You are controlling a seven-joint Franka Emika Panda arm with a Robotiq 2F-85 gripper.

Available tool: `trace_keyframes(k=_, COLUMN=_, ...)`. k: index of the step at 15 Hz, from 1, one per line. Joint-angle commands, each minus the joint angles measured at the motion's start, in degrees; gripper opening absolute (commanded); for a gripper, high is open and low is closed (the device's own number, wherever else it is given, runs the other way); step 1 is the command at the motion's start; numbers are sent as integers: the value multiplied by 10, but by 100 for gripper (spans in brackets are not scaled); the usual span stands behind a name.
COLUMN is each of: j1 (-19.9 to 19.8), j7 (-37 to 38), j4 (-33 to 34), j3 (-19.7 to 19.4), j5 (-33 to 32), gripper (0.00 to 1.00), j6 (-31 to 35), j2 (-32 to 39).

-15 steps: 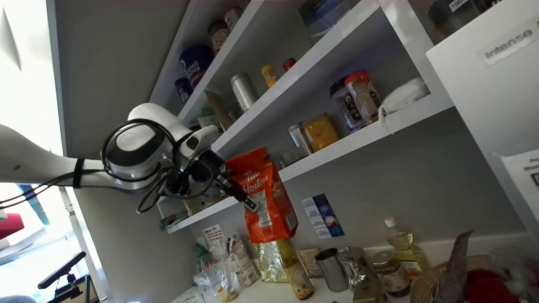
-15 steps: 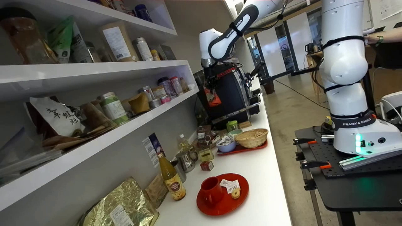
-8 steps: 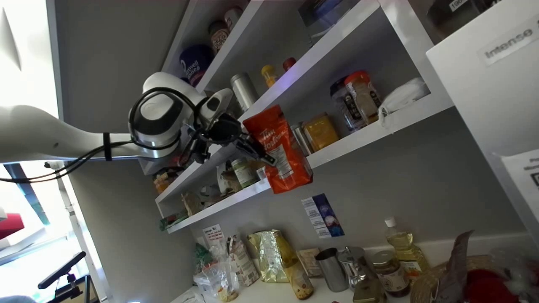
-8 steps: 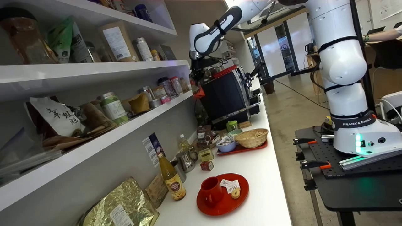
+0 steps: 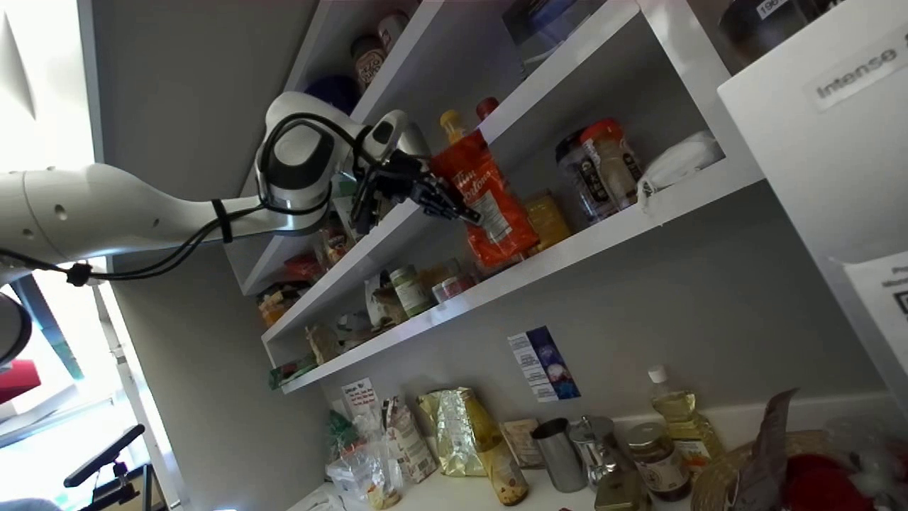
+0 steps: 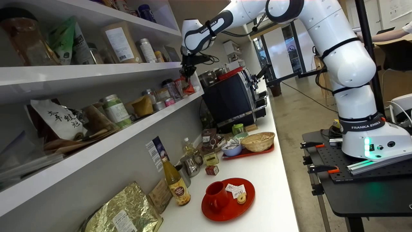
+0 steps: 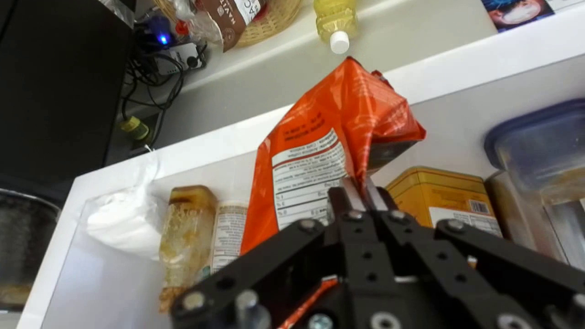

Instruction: Place the orange packet of coffee on the right side of the bottom shelf

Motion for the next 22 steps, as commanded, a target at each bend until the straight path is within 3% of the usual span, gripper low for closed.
trace_keyframes(k=1, j1=-7, j7=-34, j4=122, j3=-1, j5=31, gripper=1, j6=-42, j2=66)
trace_keyframes(k=9, j1=-21, j7=-52, j4=242, j3=2, j5=49, gripper=1, j6=-81, j2=160)
trace_keyframes(k=16, j1=-27, j7=-52, j4=309, j3=11, j5=45, gripper=1, j6=-103, j2=220)
trace_keyframes(k=17, j1=-27, j7=-52, j4=315, j3=13, j5=46, gripper=27, j6=-109, j2=222)
trace_keyframes(k=19, j1=-26, j7=-57, j4=320, j3=15, j5=44, gripper=35, j6=-119, j2=221)
trace_keyframes(k=22, j1=-21, j7=-57, j4=304, j3=15, j5=37, gripper=58, j6=-139, j2=206)
